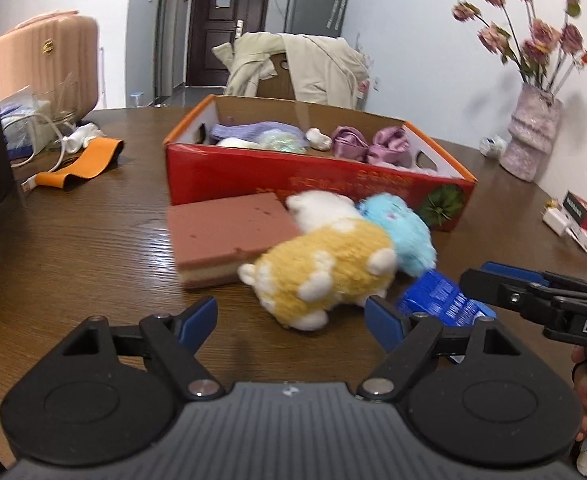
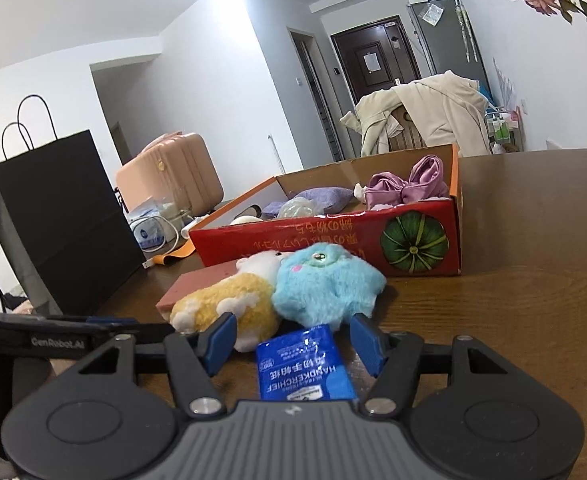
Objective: Organize soft objects
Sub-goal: 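Withdraw both tools from the box toward the blue tissue pack, then close both tools on the blue tissue pack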
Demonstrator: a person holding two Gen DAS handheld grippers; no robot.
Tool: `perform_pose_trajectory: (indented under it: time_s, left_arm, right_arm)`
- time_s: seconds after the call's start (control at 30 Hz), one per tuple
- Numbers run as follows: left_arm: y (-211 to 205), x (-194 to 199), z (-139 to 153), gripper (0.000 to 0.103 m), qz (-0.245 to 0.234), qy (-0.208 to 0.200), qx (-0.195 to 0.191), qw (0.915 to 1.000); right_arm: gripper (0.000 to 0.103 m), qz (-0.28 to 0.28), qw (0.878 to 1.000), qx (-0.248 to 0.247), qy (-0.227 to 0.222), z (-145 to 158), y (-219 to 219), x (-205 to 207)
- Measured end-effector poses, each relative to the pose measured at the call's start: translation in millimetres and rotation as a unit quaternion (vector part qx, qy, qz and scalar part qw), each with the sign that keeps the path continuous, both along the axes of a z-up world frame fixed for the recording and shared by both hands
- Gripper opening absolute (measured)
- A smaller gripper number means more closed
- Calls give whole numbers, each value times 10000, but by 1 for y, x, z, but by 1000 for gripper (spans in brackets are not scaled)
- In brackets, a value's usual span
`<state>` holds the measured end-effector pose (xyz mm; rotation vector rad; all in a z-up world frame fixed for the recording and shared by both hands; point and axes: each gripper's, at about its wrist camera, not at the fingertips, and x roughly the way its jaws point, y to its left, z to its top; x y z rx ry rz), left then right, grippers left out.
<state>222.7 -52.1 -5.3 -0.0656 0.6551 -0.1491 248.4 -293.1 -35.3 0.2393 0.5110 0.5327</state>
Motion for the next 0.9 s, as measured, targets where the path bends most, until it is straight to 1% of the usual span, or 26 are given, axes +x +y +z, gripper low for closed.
perform_pose_trajectory:
  time_s: [0.1,0.27,0.4,0.53,0.6,0.67,0.73,0.83,0.9]
  left_arm:
    - [-8,1,-1,84,-55,37,36,10000]
    - [-13,6,-4,84,-47,125,92,9999]
    - [-8,8,-1,84,53,101,122,9999]
    - [-4,9,-4,85,117,173,95,9997]
    - [-5,9,-7,85,68,234,67,9997]
    - [-7,9,-8,85,-19,233,-6,9997]
    - [-8,9,-9,85,-107,247,-133,9996]
    - [-14,10,-9,81,-355,301,-357,9983]
    - [-22,12,-11,72,-573,377,-533,9962]
  right_arm:
    - [62,7,10000,-29,30,-4,1,-2]
    - [62,18,9994,-332,66,-9,10,-5]
    - [63,89,9992,-376,79,-9,12,-7]
    - [63,80,9984,-550,86,-9,16,-7]
    - [60,50,9975,-694,103,-9,19,-7]
    - [42,152,9958,-899,108,-9,23,-8]
    - [41,433,9931,-1093,-6,-8,27,-15]
    - [41,801,9888,-1260,-55,-4,25,-25]
    - [43,755,9874,-1387,-85,-1,18,-28]
